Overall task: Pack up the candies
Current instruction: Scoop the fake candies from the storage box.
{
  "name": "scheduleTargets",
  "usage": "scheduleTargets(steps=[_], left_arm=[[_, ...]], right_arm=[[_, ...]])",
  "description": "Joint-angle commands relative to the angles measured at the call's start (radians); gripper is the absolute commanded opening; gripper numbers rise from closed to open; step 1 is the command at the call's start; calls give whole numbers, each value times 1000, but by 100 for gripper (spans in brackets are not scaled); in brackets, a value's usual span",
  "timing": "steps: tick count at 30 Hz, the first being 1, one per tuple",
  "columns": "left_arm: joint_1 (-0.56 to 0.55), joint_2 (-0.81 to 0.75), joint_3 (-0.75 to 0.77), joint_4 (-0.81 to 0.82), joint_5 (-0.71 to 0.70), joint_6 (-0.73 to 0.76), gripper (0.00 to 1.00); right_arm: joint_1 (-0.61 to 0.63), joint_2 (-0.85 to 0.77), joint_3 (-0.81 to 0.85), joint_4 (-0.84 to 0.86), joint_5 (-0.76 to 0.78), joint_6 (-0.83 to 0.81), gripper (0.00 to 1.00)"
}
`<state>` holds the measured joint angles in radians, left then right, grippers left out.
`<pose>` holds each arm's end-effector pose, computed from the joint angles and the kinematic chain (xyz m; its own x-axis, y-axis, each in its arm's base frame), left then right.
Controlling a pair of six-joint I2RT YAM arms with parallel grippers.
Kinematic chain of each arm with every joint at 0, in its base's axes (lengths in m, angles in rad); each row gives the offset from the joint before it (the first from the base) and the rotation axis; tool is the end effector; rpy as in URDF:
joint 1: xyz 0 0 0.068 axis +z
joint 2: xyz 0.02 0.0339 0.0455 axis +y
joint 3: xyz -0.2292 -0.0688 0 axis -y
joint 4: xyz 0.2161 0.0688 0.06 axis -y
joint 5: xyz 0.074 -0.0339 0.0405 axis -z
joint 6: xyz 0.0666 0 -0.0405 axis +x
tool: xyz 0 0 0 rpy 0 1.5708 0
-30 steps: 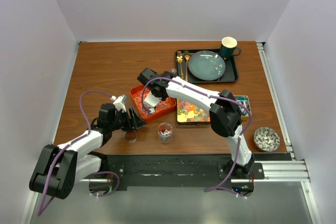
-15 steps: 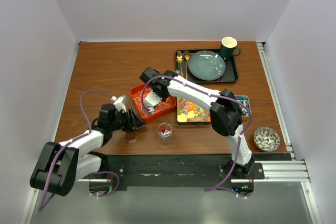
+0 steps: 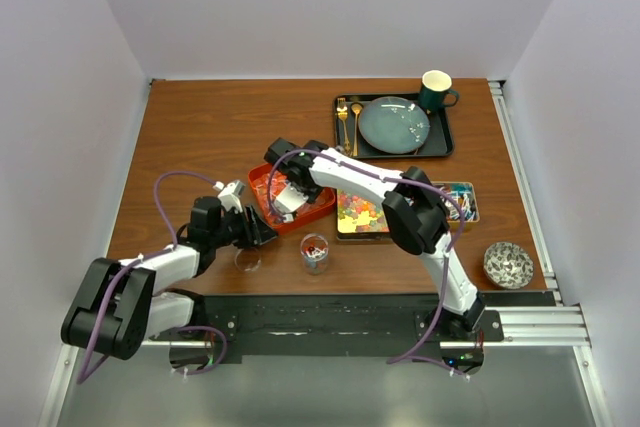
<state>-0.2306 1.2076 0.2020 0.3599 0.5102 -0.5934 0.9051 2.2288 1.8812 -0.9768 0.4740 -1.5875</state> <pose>0.1975 -0.0798 0.0979 -0.8095 -0.3112 -0.4978 0.1526 0.7073 -0.6902 0.2810 0.3086 0.1484 0.6409 -0.6242 0.4467 -0.5883 -0.7733 -0.2365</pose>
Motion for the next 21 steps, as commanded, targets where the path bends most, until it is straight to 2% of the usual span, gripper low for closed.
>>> scheduleTargets(steps=[1, 4, 7, 16, 21], left_arm=[[-4, 9, -7, 22, -13, -14, 47], [-4, 4, -6, 25, -13, -16, 46], [-4, 0, -6, 25, -16, -17, 46], [-1, -59, 5, -54, -36, 3, 47], [23, -94, 72, -180, -13, 50, 59]], right_arm=[[58, 78, 144, -112, -84, 121, 0], [74, 161, 307, -219, -136, 226, 0], [83, 190, 361, -272, -166, 296, 0], [74, 131, 299, -307, -349, 481, 0], [35, 45, 225, -287, -460, 500, 0]])
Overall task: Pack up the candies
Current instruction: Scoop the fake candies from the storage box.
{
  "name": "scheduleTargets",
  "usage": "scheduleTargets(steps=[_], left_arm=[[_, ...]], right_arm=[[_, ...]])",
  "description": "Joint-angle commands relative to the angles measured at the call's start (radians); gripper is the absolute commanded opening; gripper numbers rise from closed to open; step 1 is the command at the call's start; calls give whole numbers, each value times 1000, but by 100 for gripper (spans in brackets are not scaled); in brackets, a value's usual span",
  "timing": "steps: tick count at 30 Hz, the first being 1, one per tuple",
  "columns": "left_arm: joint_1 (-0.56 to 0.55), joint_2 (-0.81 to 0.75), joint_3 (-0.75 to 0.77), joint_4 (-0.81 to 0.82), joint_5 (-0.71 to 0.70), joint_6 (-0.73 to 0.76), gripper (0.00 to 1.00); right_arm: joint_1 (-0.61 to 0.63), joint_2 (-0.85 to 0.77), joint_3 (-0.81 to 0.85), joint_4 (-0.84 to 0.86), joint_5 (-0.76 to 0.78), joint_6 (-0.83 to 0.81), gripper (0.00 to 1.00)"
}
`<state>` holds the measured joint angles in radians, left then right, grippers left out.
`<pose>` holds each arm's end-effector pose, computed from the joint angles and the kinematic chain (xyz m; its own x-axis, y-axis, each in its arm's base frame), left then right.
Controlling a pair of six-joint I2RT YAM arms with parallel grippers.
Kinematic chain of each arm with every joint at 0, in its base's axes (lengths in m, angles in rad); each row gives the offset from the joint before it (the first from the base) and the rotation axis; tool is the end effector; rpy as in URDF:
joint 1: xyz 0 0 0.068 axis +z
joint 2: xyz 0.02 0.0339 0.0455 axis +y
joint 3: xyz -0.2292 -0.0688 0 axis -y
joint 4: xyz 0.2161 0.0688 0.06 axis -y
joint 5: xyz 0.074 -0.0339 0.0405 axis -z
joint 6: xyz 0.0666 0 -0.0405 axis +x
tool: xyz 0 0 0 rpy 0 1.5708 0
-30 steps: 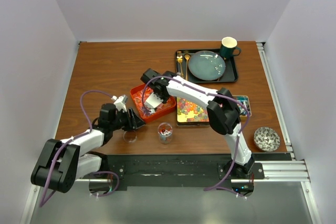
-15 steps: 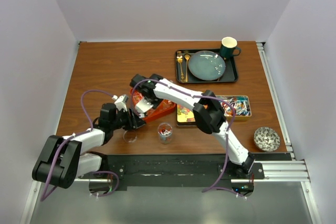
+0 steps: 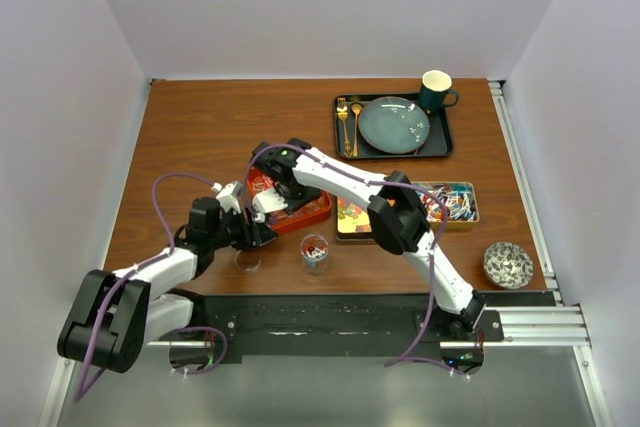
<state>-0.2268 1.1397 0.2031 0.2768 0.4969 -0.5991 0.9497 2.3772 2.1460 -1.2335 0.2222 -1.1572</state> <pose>0.1929 -0.0771 0.1020 -0.8117 -0.3214 -0.4877 0.1295 0.7152 -0.6869 0.2588 0.3365 0.1428 0.4814 -0.8621 0.1581 -0.8432 -0.5047 -0.1850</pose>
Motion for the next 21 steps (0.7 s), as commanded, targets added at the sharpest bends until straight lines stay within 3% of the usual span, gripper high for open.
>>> scheduleTargets(steps=[1, 7, 15, 21], left_arm=[[24, -28, 87, -153, 9, 79, 61], [95, -41, 260, -498, 74, 203, 63], [168, -86, 453, -738, 160, 283, 64], [188, -136, 466, -726, 126, 285, 64]], right_arm=[[-15, -114, -55, -26, -219, 77, 0], [-72, -190, -141, 32, -279, 103, 0], [-118, -253, -222, 100, -319, 151, 0], [-152, -323, -255, 120, -316, 166, 0]])
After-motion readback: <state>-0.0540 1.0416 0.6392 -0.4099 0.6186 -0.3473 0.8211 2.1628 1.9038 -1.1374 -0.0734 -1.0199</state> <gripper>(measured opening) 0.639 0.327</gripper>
